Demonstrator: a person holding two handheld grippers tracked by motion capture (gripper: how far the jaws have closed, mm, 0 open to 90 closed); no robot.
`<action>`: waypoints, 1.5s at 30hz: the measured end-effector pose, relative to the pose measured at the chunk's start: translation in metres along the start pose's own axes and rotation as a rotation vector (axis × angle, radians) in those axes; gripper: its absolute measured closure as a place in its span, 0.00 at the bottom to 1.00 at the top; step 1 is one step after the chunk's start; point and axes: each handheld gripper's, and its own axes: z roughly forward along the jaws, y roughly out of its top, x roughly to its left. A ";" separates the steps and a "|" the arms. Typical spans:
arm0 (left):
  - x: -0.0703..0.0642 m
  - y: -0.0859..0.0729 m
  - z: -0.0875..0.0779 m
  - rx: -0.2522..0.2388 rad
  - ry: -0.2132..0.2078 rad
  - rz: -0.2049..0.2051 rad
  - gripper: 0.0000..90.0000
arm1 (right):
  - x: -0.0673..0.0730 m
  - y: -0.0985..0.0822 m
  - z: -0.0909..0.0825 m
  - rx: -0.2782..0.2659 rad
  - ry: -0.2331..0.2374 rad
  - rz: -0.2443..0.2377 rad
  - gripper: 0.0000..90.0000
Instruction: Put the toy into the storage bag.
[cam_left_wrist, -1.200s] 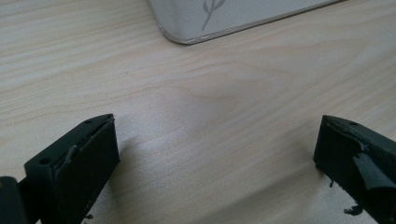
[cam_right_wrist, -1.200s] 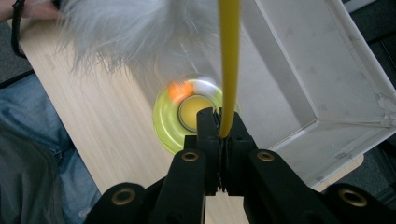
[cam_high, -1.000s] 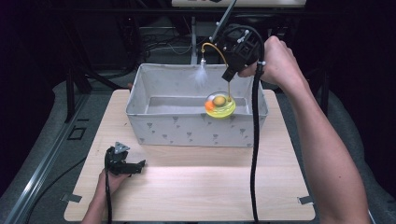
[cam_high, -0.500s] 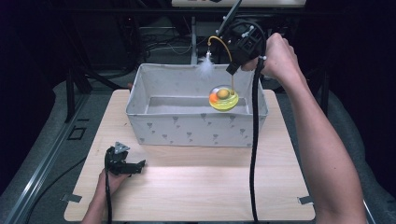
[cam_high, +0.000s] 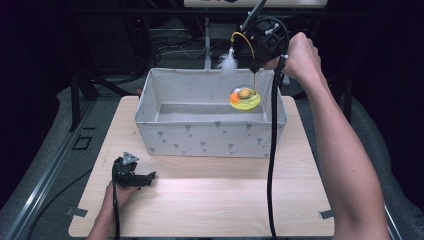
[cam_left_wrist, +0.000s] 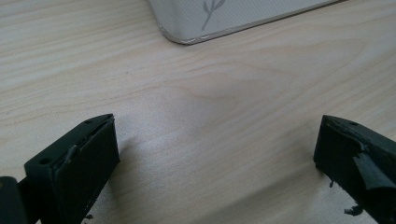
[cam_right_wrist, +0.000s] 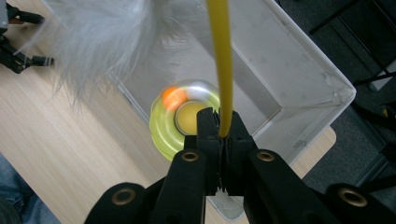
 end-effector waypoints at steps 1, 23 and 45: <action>0.000 0.000 0.000 0.000 0.000 0.000 0.00 | -0.002 0.000 0.001 0.000 0.001 0.006 0.98; 0.000 0.000 0.000 0.000 0.000 0.000 0.00 | -0.038 -0.015 0.038 0.010 -0.021 0.121 0.98; 0.000 0.000 0.000 0.000 0.000 0.000 0.00 | -0.053 -0.033 0.079 0.056 -0.010 0.164 0.98</action>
